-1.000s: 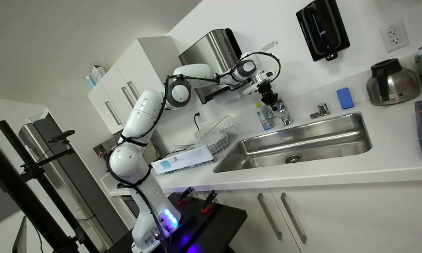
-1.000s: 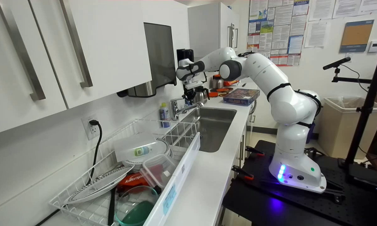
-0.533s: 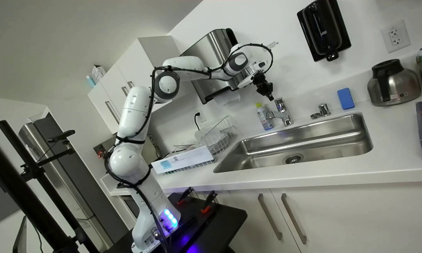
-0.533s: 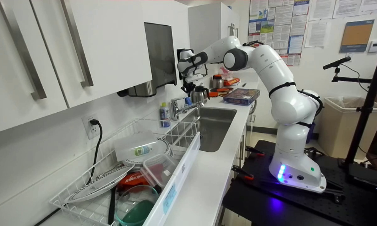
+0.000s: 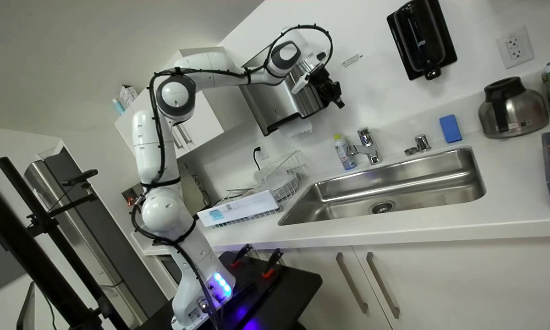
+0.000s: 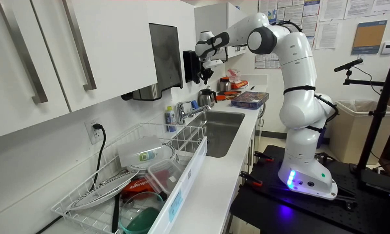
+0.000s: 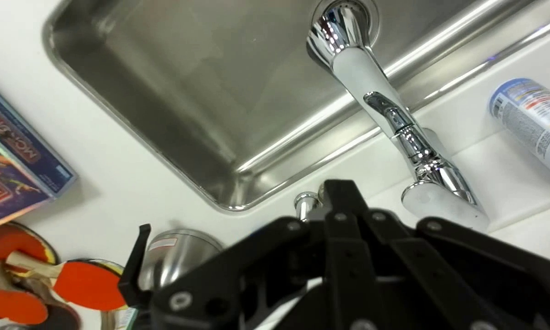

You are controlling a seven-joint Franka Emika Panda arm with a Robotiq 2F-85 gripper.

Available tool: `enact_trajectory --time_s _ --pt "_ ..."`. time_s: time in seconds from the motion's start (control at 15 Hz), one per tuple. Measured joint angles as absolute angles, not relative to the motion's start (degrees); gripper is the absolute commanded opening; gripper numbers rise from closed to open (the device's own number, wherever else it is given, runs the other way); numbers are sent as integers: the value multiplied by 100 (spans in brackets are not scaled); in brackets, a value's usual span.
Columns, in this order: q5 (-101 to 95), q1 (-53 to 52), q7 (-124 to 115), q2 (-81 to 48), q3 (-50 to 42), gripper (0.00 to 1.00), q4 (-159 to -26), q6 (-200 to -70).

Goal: Move the tap nozzle to the left

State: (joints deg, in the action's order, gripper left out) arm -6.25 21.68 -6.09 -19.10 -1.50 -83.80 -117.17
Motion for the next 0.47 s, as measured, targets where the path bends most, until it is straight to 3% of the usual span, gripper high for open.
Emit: enact_trajectory --time_s 0.47 --pt "-635 1700 -612 -571 -891 0 -9620 -11291"
